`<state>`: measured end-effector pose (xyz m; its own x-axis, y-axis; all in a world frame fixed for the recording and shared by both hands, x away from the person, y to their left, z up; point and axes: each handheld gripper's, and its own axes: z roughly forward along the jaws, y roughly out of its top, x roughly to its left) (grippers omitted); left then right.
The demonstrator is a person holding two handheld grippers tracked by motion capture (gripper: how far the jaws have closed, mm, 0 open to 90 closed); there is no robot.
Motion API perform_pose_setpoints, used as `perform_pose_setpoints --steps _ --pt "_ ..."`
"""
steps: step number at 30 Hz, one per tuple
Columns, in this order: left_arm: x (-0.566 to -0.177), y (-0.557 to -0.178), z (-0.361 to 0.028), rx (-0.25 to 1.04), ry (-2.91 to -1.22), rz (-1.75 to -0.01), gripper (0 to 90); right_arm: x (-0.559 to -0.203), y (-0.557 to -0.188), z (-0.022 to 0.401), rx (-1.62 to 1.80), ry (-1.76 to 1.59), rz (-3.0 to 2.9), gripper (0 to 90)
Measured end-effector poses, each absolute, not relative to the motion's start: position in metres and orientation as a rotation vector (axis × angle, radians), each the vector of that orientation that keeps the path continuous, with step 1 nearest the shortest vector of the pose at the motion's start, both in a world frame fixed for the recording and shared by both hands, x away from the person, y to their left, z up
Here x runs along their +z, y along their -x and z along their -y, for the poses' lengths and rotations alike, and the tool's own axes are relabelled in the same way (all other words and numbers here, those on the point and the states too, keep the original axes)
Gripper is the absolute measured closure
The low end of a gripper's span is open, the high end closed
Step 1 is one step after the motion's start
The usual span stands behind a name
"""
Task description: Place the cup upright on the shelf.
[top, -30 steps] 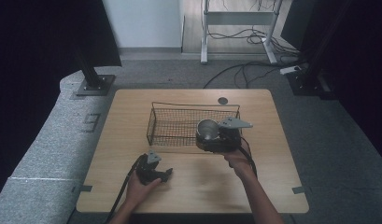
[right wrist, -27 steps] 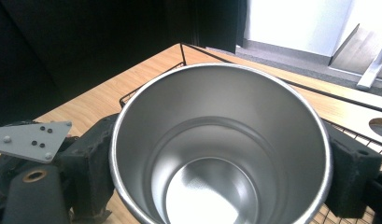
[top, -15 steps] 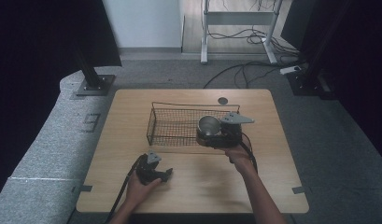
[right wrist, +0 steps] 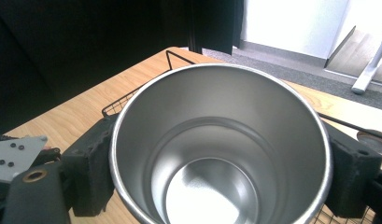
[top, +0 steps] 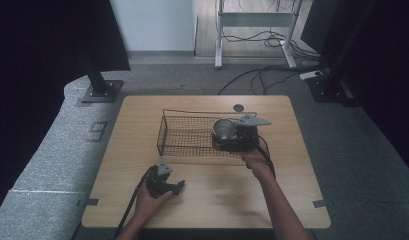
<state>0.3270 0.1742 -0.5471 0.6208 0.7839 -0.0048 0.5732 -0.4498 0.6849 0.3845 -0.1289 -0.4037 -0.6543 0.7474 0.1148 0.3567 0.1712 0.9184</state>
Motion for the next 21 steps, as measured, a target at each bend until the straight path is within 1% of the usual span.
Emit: perform_pose_setpoints --steps 21 --pt "-0.547 -0.327 -0.174 0.412 -2.185 -1.056 14.7 -0.406 -0.409 0.121 1.432 -1.076 -2.113 14.0"
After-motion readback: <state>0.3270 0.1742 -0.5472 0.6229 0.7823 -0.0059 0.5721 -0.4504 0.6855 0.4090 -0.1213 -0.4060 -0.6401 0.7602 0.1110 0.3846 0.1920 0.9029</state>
